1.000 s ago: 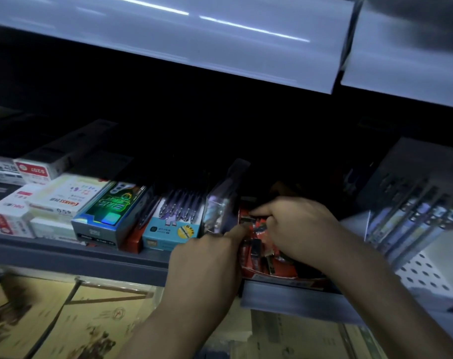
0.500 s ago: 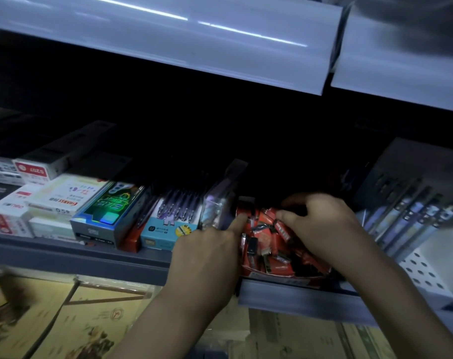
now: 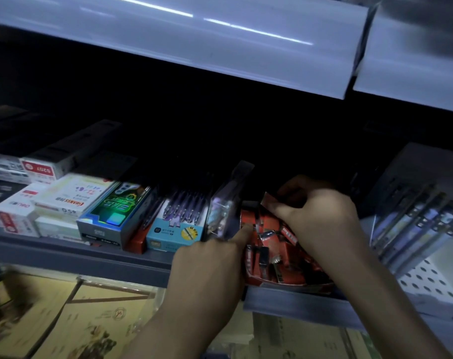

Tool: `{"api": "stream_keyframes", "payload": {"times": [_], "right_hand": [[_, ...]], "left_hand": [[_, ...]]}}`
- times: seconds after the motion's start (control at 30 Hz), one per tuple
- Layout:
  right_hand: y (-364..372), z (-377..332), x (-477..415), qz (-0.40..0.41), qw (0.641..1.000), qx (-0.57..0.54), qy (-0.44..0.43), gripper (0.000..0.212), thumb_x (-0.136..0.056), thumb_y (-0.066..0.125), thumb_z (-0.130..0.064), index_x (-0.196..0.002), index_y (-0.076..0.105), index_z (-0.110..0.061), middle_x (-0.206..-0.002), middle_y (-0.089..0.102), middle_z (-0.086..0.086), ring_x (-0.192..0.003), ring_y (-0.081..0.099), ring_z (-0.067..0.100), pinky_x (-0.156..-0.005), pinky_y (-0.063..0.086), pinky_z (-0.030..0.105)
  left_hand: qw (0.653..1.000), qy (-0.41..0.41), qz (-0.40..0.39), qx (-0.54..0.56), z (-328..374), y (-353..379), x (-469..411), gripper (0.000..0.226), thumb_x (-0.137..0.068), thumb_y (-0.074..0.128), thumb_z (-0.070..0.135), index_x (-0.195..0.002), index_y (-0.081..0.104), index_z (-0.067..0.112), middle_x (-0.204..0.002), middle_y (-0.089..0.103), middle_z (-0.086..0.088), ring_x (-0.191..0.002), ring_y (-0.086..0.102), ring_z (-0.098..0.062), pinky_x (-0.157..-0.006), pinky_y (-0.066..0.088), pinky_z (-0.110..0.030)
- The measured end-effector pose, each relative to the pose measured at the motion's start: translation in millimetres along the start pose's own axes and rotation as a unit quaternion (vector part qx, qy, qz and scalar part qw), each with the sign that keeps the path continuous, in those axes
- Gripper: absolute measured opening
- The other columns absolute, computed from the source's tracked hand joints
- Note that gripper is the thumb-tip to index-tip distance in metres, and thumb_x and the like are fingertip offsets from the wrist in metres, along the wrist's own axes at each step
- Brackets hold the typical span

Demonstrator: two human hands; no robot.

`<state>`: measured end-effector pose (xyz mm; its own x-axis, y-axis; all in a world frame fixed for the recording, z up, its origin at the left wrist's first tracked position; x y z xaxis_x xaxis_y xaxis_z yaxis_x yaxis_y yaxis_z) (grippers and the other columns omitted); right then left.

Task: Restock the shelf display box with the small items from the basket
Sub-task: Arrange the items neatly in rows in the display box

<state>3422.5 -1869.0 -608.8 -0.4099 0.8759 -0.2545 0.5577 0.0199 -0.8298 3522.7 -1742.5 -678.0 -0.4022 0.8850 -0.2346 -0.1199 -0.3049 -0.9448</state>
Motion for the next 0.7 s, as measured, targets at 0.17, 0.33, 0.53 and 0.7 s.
{"api": "stream_keyframes", "payload": {"times": [0.17, 0.33, 0.53, 0.7], "right_hand": [[11.0, -29.0, 8.0, 0.022, 0.978, 0.19, -0.088, 0.024, -0.09, 0.066, -0.046, -0.1, 0.072, -0.024, -0.087, 0.07, 0.0, -0.088, 0.067, 0.026, -0.073, 0.051, 0.03], [37.7, -41.7, 12.5, -0.018, 0.97, 0.172, -0.172, 0.02, -0.089, 0.068, -0.042, -0.099, 0.068, -0.025, -0.088, 0.068, -0.005, -0.086, 0.066, 0.02, -0.071, 0.053, 0.032], [41.0, -38.7, 16.1, -0.068, 0.977, 0.08, -0.187, 0.022, -0.091, 0.073, -0.032, -0.112, 0.074, -0.037, -0.104, 0.074, -0.012, -0.094, 0.069, 0.012, -0.081, 0.059, 0.037], [44.7, -34.6, 10.9, -0.069, 0.98, 0.07, -0.17, 0.026, -0.091, 0.071, -0.038, -0.116, 0.072, -0.04, -0.111, 0.074, -0.014, -0.106, 0.068, 0.013, -0.088, 0.057, 0.036]], "left_hand": [[1.0, -0.002, -0.014, 0.017, -2.3, 3.0, 3.0, 0.069, -0.105, 0.038, 0.034, -0.158, -0.004, 0.047, -0.112, 0.066, 0.006, -0.097, 0.067, -0.021, -0.069, 0.039, -0.032], [0.998, -0.01, -0.017, 0.056, -4.4, 2.1, 3.8, 0.065, -0.105, 0.035, 0.039, -0.154, -0.005, 0.054, -0.134, 0.057, 0.013, -0.108, 0.065, -0.02, -0.077, 0.041, -0.033], [0.998, -0.009, 0.01, 0.063, -6.8, -5.2, 7.2, 0.058, -0.104, 0.031, 0.045, -0.152, 0.0, 0.056, -0.131, 0.056, 0.013, -0.107, 0.065, -0.017, -0.071, 0.038, -0.032], [0.997, -0.013, 0.043, 0.066, -8.8, -6.1, 13.7, 0.052, -0.104, 0.028, 0.045, -0.152, 0.012, 0.055, -0.125, 0.061, 0.015, -0.1, 0.066, -0.015, -0.066, 0.038, -0.032]]}}
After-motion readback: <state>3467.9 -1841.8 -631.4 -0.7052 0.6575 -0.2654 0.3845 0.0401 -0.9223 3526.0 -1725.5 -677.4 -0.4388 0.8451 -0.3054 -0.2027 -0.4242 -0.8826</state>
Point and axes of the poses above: each hand's wrist, its own x-axis away from the middle knuckle, its own y-axis out of the palm, z = x × y, the point moved 10 cm from there along -x, towards the middle knuckle
